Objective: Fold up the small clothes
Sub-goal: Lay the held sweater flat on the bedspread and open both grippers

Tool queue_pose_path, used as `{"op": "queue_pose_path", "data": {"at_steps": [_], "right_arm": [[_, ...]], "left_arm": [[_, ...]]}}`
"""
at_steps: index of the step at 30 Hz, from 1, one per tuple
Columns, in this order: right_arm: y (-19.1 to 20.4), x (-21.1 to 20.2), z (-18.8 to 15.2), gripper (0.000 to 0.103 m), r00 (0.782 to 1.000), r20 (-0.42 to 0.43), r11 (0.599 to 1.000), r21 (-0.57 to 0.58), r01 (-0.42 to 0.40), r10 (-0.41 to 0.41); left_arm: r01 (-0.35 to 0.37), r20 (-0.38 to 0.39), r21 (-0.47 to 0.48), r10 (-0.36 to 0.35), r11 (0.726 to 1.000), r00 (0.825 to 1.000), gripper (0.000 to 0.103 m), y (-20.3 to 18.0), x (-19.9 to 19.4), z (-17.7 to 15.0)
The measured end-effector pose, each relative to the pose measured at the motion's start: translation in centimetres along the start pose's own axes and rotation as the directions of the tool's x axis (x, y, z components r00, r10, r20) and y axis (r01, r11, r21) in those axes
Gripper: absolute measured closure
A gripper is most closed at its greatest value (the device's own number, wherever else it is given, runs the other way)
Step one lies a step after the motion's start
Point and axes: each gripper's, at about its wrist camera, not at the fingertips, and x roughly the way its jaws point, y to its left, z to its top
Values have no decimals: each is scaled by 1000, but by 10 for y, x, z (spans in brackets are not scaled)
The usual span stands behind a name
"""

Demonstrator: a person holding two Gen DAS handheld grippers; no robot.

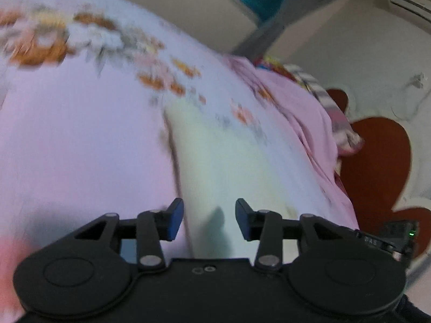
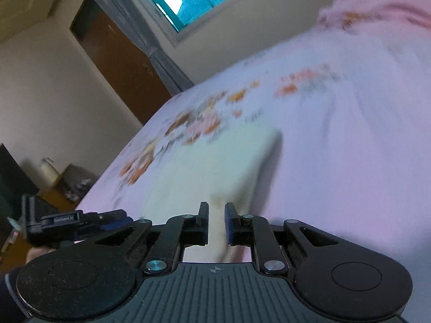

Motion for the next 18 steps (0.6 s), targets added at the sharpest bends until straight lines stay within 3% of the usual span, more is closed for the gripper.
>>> {"op": "queue_pose_path", "data": {"at_steps": [4, 7, 9, 13, 18], "right_arm": [[1, 38, 25, 89, 997, 25, 994, -81, 75, -73], [-14, 64, 27, 89, 990, 40, 980, -136, 143, -138], [-29, 91, 19, 89, 977, -58, 972, -128, 198, -206], [-37, 95, 8, 89, 980, -43, 976, -106, 191, -196], [-28, 84, 12, 89, 972, -46, 969, -106, 223, -229]], "left_arm": [[-84, 51, 58, 82, 995, 995, 62, -17, 37, 30], [-171, 9, 97, 171, 980, 985, 60, -27, 77, 39], [-204, -26, 83, 207, 975, 978, 51, -19, 91, 34], [-207, 33, 80, 205, 975, 978, 50, -19, 88, 16], [-269, 76, 119, 261, 956, 962, 52, -38, 75, 6]]}}
